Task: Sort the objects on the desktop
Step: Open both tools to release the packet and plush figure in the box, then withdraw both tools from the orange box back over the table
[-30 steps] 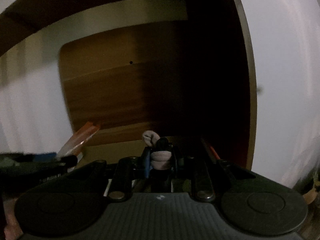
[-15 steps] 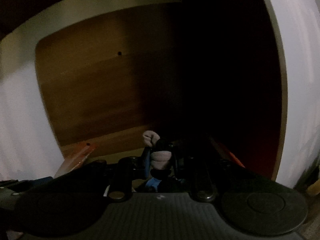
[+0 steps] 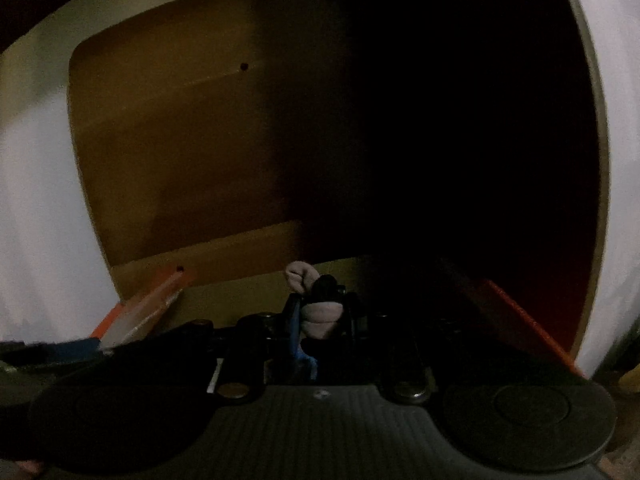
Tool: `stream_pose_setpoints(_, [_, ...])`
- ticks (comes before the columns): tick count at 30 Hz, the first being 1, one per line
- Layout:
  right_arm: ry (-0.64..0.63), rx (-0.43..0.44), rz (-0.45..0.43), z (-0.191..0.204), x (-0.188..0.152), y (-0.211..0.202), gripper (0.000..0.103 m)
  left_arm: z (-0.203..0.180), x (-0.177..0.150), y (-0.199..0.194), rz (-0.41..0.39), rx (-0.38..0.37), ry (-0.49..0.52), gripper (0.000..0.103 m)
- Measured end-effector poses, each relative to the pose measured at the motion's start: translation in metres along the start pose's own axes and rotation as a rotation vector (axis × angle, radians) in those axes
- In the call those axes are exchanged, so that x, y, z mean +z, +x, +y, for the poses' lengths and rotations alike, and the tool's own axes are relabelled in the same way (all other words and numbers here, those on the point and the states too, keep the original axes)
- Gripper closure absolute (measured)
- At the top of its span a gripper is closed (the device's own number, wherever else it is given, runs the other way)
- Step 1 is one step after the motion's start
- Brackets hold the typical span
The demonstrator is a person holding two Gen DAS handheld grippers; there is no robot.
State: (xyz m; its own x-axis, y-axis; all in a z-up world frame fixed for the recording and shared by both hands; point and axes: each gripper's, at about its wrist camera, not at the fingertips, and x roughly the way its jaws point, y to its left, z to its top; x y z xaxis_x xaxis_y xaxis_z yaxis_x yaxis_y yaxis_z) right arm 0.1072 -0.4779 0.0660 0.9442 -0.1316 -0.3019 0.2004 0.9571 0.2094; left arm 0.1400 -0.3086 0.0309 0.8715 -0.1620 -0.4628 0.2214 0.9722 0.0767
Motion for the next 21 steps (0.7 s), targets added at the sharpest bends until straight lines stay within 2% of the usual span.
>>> stream_pose_setpoints(3, [0.000,0.002,-0.006,-0.001,-0.004,0.002,0.082,0.002,-0.002,0.001,0.005,-0.006,-0.003,0.064])
stream_pose_setpoints(5, [0.003,0.009,-0.024,-0.003,-0.005,-0.003,0.078,0.001,-0.003,-0.001,-0.002,-0.004,-0.003,0.059])
stream_pose_setpoints(7, [0.001,0.011,-0.037,-0.002,-0.007,-0.004,0.075,0.002,-0.004,-0.001,-0.007,-0.013,0.004,0.049])
stream_pose_setpoints(8, [-0.001,0.008,-0.045,-0.001,-0.008,-0.006,0.071,0.002,-0.004,-0.001,-0.008,-0.015,0.005,0.049])
stream_pose_setpoints(10, [0.002,0.007,-0.064,0.002,-0.008,-0.004,0.052,0.001,-0.005,0.000,-0.010,-0.018,0.009,0.047])
stream_pose_setpoints(13, [0.016,0.011,-0.097,-0.002,-0.010,-0.011,0.033,0.002,-0.007,0.000,-0.025,-0.020,0.010,0.037])
stream_pose_setpoints(17, [0.021,0.019,-0.129,-0.006,-0.013,-0.018,0.028,0.005,-0.007,-0.006,-0.062,-0.027,0.008,0.026])
stream_pose_setpoints(19, [0.031,0.021,-0.145,-0.007,-0.014,-0.019,0.025,0.009,-0.007,-0.011,-0.085,-0.022,0.004,0.014])
stream_pose_setpoints(21, [0.038,0.028,-0.160,-0.010,-0.015,-0.025,0.025,0.017,-0.008,-0.020,-0.102,-0.024,-0.004,0.012])
